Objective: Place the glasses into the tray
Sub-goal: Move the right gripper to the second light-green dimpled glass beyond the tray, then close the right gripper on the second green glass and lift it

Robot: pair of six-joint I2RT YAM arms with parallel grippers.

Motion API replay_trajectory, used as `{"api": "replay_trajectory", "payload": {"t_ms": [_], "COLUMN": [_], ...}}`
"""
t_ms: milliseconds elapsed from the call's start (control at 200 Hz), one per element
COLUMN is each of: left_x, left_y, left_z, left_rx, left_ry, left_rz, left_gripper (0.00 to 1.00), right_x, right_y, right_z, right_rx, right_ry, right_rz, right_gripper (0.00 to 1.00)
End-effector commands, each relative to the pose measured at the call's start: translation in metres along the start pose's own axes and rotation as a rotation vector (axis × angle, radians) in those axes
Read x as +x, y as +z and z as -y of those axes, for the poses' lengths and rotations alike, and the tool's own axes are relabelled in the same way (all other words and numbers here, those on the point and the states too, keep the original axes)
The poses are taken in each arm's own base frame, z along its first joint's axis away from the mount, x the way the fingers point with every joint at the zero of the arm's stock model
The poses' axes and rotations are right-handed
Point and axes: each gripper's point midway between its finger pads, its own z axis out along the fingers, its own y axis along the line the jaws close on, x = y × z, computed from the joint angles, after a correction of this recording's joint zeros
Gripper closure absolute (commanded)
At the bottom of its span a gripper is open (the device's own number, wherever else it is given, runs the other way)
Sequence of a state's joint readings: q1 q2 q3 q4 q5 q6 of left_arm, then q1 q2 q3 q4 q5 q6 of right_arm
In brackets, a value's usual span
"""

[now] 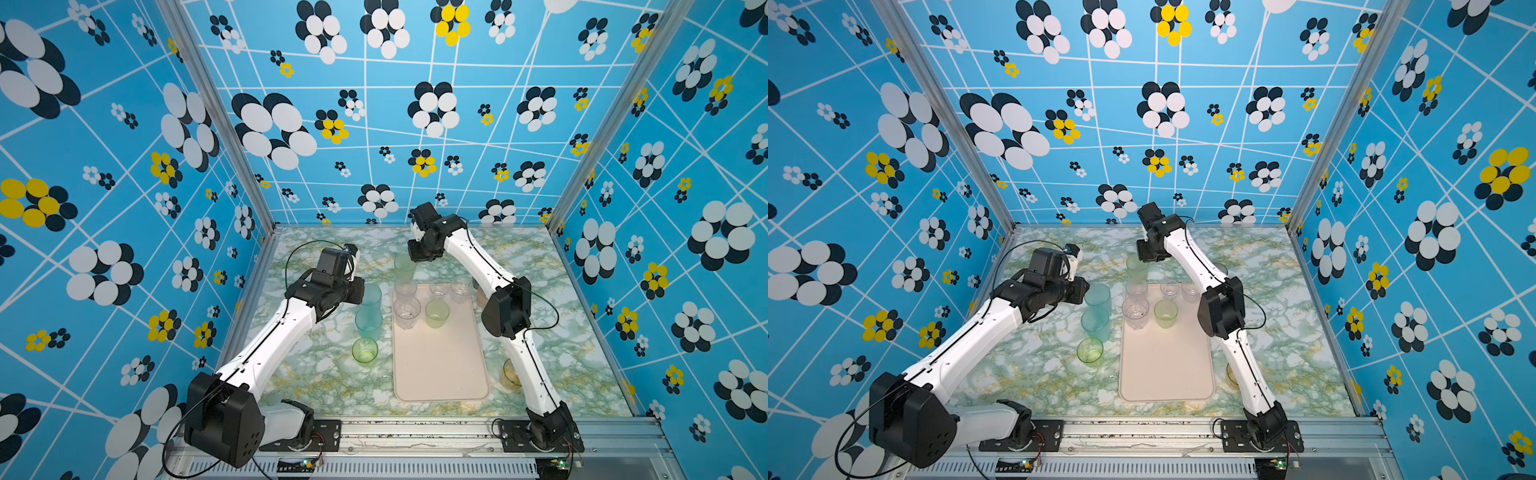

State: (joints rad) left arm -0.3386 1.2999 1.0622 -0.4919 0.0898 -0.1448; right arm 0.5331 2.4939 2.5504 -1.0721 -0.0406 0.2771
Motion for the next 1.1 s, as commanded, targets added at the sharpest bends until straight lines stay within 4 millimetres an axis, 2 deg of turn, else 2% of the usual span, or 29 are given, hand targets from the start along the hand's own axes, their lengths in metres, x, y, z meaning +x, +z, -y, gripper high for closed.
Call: {"api": "replay_trajectory", "payload": {"t_ms": [0, 595, 810, 1005, 1095], "left_x": [-0.007, -0.002, 0.000, 0.002, 0.003], "left_y": [-0.001, 0.005, 0.006, 0.006, 0.005], "left_z": [-0.001, -0.007, -0.010, -0.011, -0.011], "left_rx": [0.007, 0.004, 0.000, 0.001, 0.003], "left_ry": [0.005, -0.007, -0.013, -0.013, -0.014], "left_rz": [0.015, 0.002, -0.002, -0.006, -0.005], "left_gripper": [0.72, 0.72, 0.71, 0.72, 0.72], "right_x": [0.008, 0.009, 0.004, -0.007, -0.020], "right_y": [0.010, 0.026, 0.025, 0.013, -0.005], "right_z": [0.006, 0.003, 0.004, 0.010, 0.009], "right_rx": [0.004, -0.029, -0.021, 0.015, 0.011], "right_ry": [0.027, 0.046, 0.050, 0.054, 0.066], "right_rz": [-0.045, -0.053, -0.034, 0.029, 0.118], "right_gripper": [0.74, 0.84, 0.93, 0.98, 0.99]}}
